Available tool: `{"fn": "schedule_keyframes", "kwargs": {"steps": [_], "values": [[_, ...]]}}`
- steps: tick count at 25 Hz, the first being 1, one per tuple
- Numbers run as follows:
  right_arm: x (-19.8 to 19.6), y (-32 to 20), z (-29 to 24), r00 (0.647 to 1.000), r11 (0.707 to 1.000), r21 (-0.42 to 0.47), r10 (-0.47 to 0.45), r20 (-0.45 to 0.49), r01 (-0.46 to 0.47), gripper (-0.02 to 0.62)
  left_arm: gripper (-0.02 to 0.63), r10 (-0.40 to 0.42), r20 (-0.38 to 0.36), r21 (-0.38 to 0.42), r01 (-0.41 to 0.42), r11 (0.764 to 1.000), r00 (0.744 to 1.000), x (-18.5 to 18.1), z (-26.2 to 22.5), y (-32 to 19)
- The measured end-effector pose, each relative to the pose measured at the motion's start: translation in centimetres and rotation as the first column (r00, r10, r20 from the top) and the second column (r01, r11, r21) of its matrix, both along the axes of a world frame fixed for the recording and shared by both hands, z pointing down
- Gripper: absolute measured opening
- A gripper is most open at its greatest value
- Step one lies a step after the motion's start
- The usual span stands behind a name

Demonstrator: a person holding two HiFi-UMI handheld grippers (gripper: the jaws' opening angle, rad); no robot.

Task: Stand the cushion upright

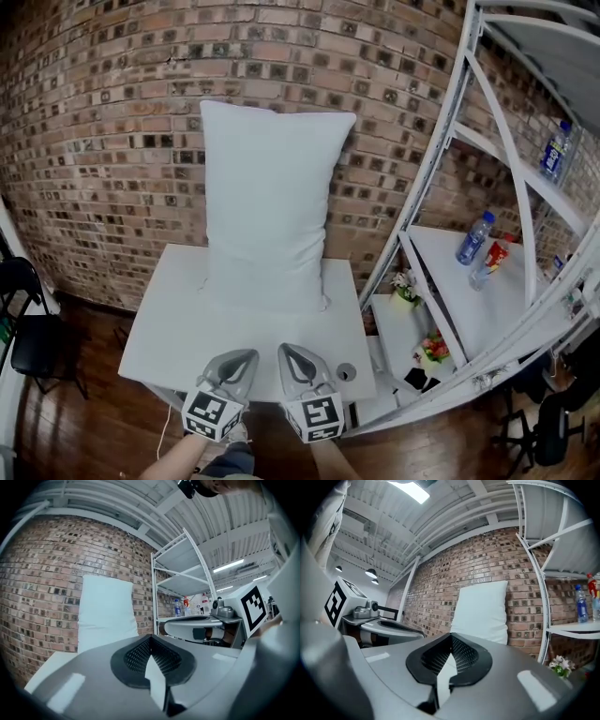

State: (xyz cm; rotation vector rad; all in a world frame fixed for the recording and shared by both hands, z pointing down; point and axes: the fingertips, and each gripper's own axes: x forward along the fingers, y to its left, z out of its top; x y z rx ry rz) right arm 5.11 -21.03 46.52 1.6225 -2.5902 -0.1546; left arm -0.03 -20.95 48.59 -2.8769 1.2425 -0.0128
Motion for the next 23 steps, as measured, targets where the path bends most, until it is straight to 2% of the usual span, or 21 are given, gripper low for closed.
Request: {"fn": "schedule_keyframes", "kwargs": {"steps": [11,23], "values": [[-1.0,4.2,-0.1,0.999,1.0,0.014,-0.025,0.02,0.024,0.0,0.0,-0.006,-0.025,0.005,0.006,1.0,1.0,-0.7,-0.4,4.2],[-1.3,6.1,0.6,0.999,0.999,0.003,-0.034,0.037,0.034,0.0,0.0,-0.022,-0.025,-0.011,0.022,1.0,0.999,-1.4,0.2,5.7]]}}
